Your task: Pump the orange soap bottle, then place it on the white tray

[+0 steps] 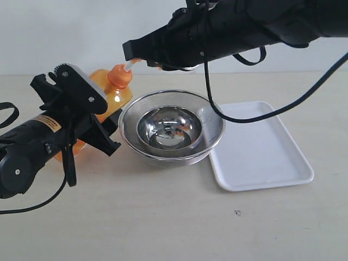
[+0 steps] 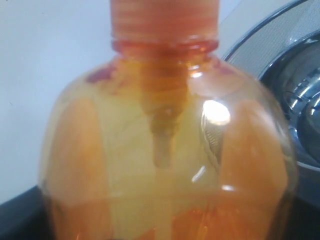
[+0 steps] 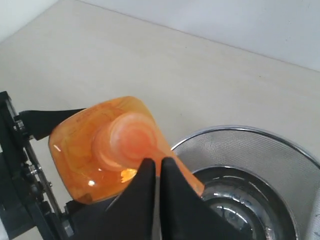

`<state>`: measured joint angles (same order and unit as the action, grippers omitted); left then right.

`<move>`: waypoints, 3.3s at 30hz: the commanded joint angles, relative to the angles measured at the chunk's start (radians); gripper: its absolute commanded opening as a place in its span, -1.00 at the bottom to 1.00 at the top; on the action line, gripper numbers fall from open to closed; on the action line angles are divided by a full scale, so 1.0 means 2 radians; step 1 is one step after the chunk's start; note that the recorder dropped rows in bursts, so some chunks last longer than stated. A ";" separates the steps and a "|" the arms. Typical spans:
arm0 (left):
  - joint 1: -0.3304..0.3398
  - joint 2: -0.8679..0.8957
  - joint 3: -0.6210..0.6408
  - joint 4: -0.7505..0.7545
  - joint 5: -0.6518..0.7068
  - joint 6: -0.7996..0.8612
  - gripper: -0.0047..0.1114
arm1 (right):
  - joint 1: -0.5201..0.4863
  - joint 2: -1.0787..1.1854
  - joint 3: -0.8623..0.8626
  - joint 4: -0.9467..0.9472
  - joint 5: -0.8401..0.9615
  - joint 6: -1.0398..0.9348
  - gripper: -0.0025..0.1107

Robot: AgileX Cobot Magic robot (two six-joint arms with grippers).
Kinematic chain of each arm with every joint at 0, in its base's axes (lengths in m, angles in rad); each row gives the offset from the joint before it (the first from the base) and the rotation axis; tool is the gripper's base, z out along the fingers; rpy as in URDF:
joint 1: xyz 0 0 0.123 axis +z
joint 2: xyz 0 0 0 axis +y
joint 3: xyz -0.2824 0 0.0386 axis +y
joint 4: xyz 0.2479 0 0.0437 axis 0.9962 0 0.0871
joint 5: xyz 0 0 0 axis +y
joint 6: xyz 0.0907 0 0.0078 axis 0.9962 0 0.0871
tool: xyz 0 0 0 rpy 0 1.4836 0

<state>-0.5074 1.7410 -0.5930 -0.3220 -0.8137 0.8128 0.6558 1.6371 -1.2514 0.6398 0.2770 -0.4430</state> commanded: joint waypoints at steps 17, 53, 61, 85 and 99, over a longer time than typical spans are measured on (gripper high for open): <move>-0.002 -0.009 -0.005 0.031 -0.035 -0.015 -0.84 | 0.027 0.008 -0.003 0.006 -0.034 -0.018 -0.96; -0.002 -0.009 -0.005 0.036 -0.038 -0.018 -0.84 | 0.066 0.070 -0.002 0.017 -0.008 -0.022 -0.96; -0.002 -0.009 -0.005 0.021 -0.038 -0.018 -0.84 | 0.064 0.042 -0.002 0.003 -0.026 -0.020 -0.96; -0.002 -0.009 -0.002 -0.003 -0.038 -0.051 -0.84 | -0.059 -0.203 0.154 -0.013 -0.044 0.003 -0.96; -0.002 -0.029 0.030 -0.002 -0.085 -0.192 -0.84 | -0.059 -0.313 0.397 -0.005 -0.261 0.046 -0.96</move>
<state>-0.5070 1.7115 -0.5390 -0.3292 -0.9011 0.4832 0.5475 1.0288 -0.5245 0.6282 -0.1671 -0.3737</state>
